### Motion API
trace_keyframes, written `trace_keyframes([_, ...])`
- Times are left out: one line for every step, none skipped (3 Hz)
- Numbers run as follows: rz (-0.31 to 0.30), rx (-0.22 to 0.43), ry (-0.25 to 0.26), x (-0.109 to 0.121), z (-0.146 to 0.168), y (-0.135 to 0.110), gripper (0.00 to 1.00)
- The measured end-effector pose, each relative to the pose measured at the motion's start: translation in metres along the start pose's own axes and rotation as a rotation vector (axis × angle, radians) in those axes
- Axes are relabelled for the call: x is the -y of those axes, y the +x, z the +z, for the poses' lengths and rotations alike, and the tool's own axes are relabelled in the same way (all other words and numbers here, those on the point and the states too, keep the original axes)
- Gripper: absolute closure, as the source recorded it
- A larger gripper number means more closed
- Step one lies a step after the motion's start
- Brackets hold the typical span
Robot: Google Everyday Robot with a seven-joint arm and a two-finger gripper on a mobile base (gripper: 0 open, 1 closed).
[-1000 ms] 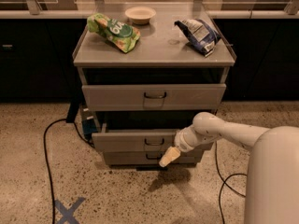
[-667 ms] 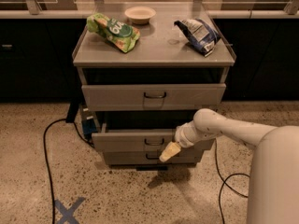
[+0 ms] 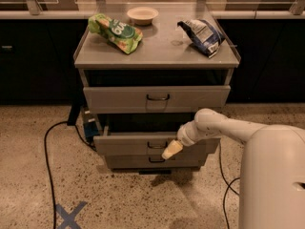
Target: Open middle drawer
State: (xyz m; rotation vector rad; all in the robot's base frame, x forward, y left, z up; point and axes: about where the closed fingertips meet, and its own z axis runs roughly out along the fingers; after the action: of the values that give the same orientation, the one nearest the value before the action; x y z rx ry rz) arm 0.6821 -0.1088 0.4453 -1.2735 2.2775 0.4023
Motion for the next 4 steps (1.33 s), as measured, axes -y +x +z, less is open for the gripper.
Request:
trace_keyframes([0.045,-0.048,-0.033,0.012,0.027,0.021,0.00])
trace_keyframes([0.054,-0.059,-0.051,0.012,0.031,0.024,0.00])
trace_keyframes([0.054,-0.059,-0.051,0.012,0.028,0.022,0.00])
trace_keyframes([0.051,-0.047,-0.148,-0.023,0.023,0.021,0.00])
